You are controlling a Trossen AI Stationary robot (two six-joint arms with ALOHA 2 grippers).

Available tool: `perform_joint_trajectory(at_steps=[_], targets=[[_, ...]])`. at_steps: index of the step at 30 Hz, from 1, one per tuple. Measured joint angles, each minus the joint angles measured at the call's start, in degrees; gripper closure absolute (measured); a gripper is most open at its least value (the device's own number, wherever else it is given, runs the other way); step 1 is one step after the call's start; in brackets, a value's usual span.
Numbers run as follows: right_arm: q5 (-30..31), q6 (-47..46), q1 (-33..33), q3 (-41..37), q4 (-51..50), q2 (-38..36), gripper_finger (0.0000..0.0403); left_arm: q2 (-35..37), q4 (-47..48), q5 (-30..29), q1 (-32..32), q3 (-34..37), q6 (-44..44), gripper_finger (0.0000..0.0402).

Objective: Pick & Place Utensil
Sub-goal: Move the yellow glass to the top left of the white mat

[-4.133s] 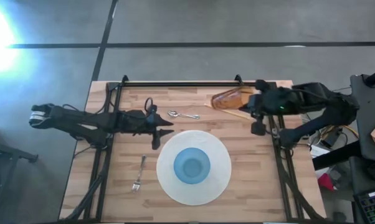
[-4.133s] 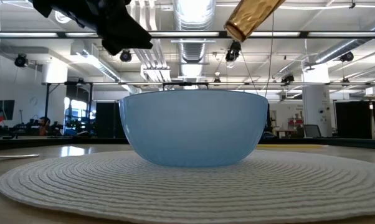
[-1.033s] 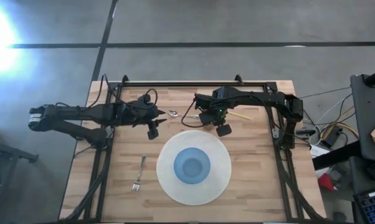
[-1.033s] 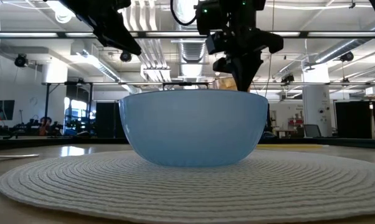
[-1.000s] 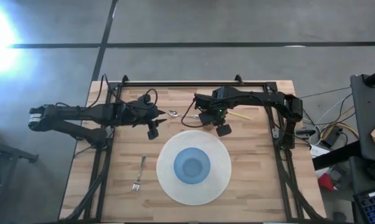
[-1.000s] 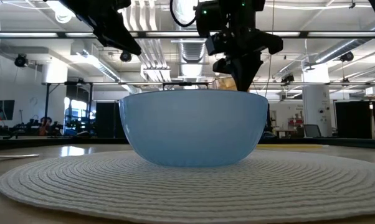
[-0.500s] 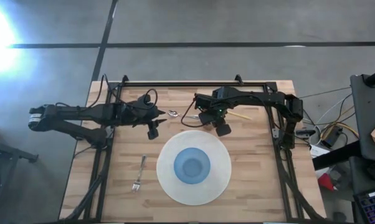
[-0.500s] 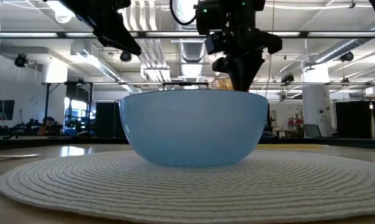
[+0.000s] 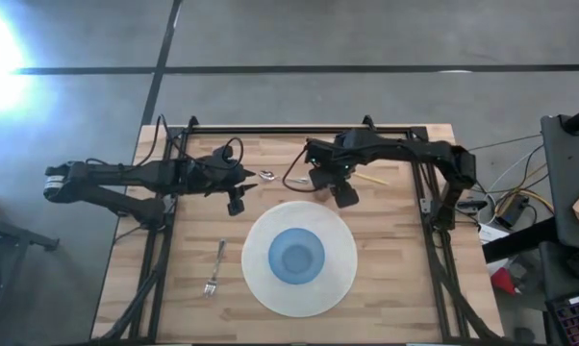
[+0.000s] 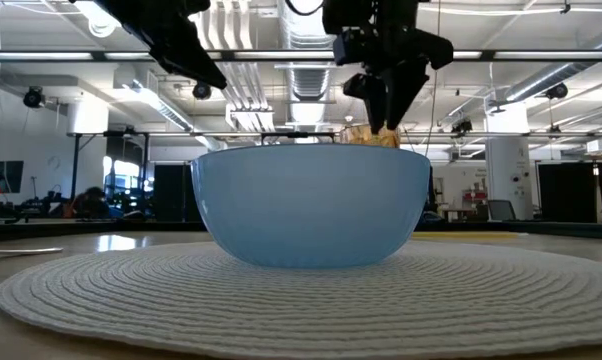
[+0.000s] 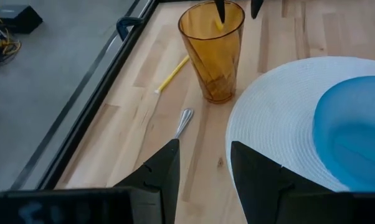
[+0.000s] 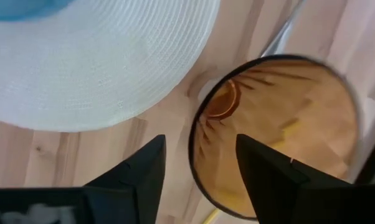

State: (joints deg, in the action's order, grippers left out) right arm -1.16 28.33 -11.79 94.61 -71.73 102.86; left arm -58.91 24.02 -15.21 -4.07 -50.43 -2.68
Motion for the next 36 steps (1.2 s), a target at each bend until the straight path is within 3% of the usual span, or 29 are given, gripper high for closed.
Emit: perform_joint_trajectory(at_steps=[7, 12, 19, 27, 36], targets=[[0.02, -0.28, -0.02, 4.73, -1.47, -1.50, 0.0200, -0.01, 0.01, -3.84, 0.00, 0.00, -1.92, 0.0254], [0.27, -0.28, -0.08, 8.53, -3.10, -3.13, 0.0199, -0.15, -1.25, -7.49, 0.00, 0.00, -1.04, 0.0201], [4.87, -0.25, -0.39, 13.46, -3.39, -7.44, 0.0200, -1.23, -12.61, -8.68, -1.13, -2.61, 2.69, 0.0148], [9.50, -0.69, -1.52, 19.47, -3.17, -13.12, 0.0202, -9.62, -12.96, -7.85, -3.62, -13.44, 6.44, 0.0149], [11.00, -4.80, -4.49, 22.02, -2.78, -18.12, 0.0202, -22.79, 1.24, -8.24, -8.82, -31.81, 16.19, 0.0149]])
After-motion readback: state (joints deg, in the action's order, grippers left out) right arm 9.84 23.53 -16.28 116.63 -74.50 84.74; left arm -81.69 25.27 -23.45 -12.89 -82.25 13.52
